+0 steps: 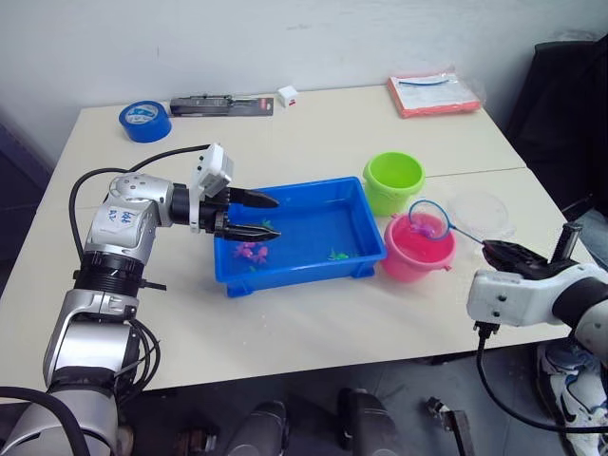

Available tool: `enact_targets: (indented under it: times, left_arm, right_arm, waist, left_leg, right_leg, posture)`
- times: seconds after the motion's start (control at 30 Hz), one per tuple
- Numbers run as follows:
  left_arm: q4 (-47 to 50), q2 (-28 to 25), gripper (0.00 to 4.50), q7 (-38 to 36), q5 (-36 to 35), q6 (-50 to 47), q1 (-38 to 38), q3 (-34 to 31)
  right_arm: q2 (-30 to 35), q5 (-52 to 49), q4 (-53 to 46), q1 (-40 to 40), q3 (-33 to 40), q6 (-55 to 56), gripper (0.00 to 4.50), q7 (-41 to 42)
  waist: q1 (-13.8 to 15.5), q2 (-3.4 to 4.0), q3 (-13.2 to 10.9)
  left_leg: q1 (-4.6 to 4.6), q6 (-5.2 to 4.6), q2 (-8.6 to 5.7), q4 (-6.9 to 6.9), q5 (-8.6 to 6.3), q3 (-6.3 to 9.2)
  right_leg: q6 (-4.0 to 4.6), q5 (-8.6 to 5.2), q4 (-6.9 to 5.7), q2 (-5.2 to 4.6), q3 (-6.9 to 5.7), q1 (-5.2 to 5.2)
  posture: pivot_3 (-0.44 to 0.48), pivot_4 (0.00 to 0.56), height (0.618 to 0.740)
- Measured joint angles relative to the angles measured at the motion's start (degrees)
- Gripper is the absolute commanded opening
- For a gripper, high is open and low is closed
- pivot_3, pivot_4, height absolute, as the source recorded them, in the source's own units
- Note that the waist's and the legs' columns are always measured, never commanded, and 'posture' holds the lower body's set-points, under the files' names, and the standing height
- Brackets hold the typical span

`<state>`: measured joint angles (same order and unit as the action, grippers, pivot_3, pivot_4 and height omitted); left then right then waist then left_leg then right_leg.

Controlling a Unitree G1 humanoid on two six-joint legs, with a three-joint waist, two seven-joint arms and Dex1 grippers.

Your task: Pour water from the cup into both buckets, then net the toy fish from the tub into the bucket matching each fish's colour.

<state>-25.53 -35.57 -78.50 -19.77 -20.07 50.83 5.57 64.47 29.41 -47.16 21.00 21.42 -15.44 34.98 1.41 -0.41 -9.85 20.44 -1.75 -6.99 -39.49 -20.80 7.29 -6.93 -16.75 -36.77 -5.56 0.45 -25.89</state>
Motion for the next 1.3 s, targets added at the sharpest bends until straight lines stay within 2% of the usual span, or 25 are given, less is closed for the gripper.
enact_targets:
  times: [0.33, 0.6, 0.8, 1.3]
  left_arm:
    - [2.54, 0.02, 3.71, 1.03, -0.17, -1.12, -2.81, -0.7]
    - [4.84, -0.02, 3.71, 1.69, -0.28, -2.21, -3.92, -1.25]
    - [6.43, -0.68, 3.71, 2.27, -0.43, -3.06, -4.83, -2.5]
    - [9.51, -0.91, 3.71, 3.43, -1.23, -4.27, -7.33, -3.43]
  right_arm:
    - [-7.78, 12.72, 6.66, 3.02, 2.07, 17.47, 0.79, -8.69]
    - [-11.25, 19.67, 11.25, 2.82, 3.85, 26.97, 0.79, -15.96]
    - [-13.18, 25.66, 12.33, 2.1, 3.85, 30.91, 0.79, -21.49]
    - [-13.17, 35.48, 15.88, 2.89, 6.01, 37.57, 0.79, -31.17]
  waist:
    - [-0.05, 0.0, 0.0]
    - [-0.12, 0.0, 0.0]
    - [-0.1, 0.0, 0.0]
    - [-0.1, 0.0, 0.0]
  left_leg:
    - [-0.05, 0.0, -0.03, -0.13, 0.0, -0.02]
    - [-0.09, 0.0, -0.05, -0.16, 0.0, -0.04]
    - [-0.1, 0.0, -0.06, -0.17, 0.0, -0.05]
    - [-0.14, 0.0, -0.08, -0.16, 0.0, -0.06]
  right_leg:
    - [0.0, 0.0, -0.1, 0.03, 0.05, 0.01]
    - [0.0, 0.0, -0.11, 0.05, 0.09, 0.04]
    - [0.01, 0.0, -0.11, 0.05, 0.1, 0.04]
    - [0.01, -0.01, -0.1, 0.13, 0.13, 0.08]
  posture:
    - [0.0, 0.15, 0.74]
    - [0.0, 0.15, 0.74]
    - [0.0, 0.15, 0.74]
    - [0.0, 0.15, 0.74]
